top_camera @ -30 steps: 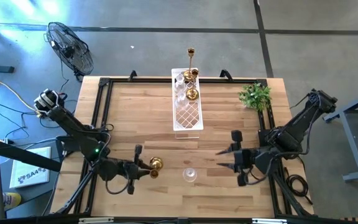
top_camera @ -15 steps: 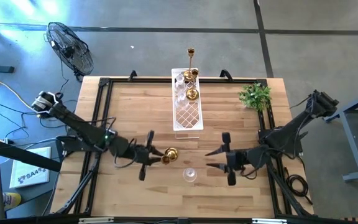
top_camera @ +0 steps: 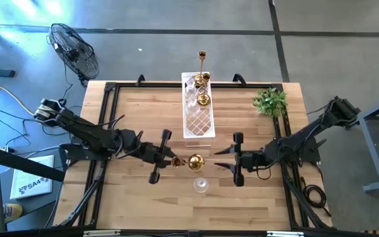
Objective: Pick & Place candle stick holders
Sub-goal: Put the gold candle holder on the shelf aligned with the other gold candle holders
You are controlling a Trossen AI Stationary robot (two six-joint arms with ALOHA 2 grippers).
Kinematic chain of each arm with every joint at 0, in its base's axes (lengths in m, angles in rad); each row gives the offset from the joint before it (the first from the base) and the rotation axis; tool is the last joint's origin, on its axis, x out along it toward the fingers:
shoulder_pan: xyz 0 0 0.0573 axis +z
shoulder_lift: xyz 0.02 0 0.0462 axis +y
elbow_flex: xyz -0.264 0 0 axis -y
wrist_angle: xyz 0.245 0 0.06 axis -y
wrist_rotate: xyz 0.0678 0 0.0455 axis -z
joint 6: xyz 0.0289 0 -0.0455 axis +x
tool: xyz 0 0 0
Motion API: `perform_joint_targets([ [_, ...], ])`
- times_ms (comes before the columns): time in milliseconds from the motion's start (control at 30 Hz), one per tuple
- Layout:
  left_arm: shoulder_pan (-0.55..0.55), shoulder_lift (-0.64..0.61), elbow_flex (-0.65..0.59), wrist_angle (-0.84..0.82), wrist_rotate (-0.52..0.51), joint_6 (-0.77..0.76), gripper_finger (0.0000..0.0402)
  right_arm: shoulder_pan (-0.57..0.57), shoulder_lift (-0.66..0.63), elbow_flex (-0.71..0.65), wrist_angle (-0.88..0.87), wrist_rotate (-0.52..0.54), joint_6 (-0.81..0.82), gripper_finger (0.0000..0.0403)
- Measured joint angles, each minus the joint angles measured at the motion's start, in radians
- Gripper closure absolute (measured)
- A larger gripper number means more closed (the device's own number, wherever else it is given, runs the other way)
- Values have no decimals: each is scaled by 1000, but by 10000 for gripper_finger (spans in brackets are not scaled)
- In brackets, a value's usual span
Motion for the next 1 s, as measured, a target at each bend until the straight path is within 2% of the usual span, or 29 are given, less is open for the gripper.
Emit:
perform_joint_targets([
  [133,35,34,0,55,16,-2,398,-22,10,23,9,-70,0,254],
  [467,99,80,-1,104,67,-15,398,-75,136,120,8,-75,-1,254],
  [667,99,81,-1,103,81,-19,398,-109,196,181,8,-68,-1,254],
  [1000,99,81,-1,96,101,-19,398,-154,235,220,-10,-149,32,254],
])
